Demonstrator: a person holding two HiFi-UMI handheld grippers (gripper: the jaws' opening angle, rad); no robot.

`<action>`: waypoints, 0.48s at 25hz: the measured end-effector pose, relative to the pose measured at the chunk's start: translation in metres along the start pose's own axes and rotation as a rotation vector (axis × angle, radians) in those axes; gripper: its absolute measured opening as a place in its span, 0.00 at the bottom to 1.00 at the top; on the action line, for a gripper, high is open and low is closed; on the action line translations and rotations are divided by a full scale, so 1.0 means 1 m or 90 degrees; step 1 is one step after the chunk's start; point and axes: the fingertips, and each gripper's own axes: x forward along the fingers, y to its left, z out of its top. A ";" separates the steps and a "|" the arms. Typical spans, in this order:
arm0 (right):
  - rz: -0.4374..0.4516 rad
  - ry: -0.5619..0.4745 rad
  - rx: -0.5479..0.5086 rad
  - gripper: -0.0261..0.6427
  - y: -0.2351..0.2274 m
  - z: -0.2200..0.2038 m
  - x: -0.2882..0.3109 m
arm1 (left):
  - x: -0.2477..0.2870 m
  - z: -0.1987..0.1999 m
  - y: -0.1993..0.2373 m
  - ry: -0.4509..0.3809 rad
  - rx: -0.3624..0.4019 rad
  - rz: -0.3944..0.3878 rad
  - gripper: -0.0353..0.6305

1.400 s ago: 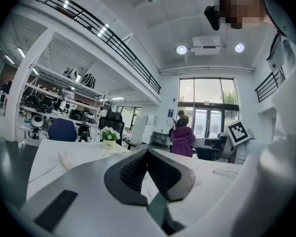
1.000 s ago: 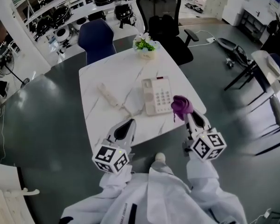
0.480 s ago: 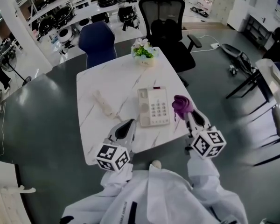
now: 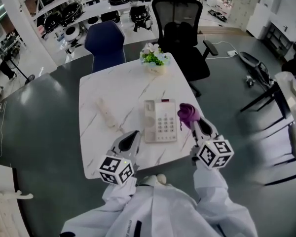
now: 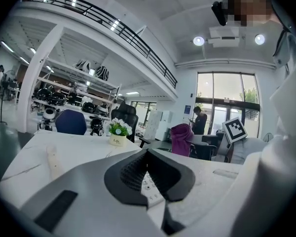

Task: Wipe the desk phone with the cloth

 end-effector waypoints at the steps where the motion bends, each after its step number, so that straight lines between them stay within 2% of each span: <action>1: -0.001 0.006 -0.003 0.09 -0.002 -0.002 0.004 | 0.002 -0.001 0.002 0.006 -0.002 0.003 0.05; 12: 0.006 0.057 -0.050 0.09 -0.014 -0.015 0.059 | 0.039 -0.019 0.027 0.056 -0.032 0.022 0.05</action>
